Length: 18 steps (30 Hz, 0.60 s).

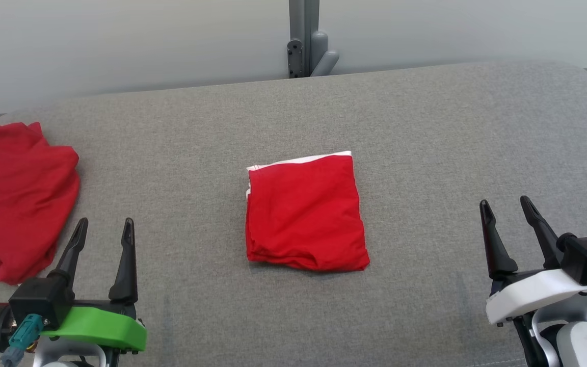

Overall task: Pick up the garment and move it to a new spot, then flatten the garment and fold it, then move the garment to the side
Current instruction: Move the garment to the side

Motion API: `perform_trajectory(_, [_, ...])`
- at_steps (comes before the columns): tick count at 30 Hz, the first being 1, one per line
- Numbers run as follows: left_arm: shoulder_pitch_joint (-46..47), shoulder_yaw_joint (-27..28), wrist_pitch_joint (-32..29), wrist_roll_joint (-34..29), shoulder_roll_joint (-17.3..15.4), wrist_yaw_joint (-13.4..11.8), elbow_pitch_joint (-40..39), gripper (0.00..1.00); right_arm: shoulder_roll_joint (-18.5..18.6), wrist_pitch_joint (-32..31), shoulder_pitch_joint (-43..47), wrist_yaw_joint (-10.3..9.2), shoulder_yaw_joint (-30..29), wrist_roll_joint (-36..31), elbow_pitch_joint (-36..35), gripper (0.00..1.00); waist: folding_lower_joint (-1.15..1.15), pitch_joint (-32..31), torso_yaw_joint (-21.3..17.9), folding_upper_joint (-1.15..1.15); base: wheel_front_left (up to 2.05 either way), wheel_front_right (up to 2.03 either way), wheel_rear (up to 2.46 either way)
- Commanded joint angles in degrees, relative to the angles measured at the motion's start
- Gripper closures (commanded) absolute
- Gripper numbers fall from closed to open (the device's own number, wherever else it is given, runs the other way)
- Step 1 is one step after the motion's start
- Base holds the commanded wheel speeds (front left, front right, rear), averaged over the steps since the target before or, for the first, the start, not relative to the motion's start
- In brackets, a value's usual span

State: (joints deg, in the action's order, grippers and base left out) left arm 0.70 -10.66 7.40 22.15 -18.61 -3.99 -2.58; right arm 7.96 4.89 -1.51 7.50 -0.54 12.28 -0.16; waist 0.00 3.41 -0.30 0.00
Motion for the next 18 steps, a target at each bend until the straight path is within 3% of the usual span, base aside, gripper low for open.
perform_trajectory(1, [0.7, 0.0, 0.2, 0.5, -0.3, -0.3, 0.0, 0.00, 0.0, 0.2, -0.3, -0.02, -0.2, -0.5, 0.1, 0.00, 0.00, 0.1, 0.1, 0.00, 0.00, 0.00, 0.00])
perform_trajectory(9, [4.8, -1.2, 0.6, 0.1, 0.0, 0.7, -0.5, 0.00, 0.6, -0.1, -3.8, -0.01, 2.2, 0.4, 2.4, 0.00, 0.00, 4.9, 3.5, 0.00, 0.00, 0.00, 0.00])
perform_trajectory(18, [11.6, -2.9, 3.6, 0.2, 2.4, 2.2, 2.5, 0.00, -0.3, 1.4, -11.4, -0.02, 12.2, 3.3, 14.3, 0.00, 0.00, 11.5, 9.8, 0.00, 0.00, 0.00, 0.00])
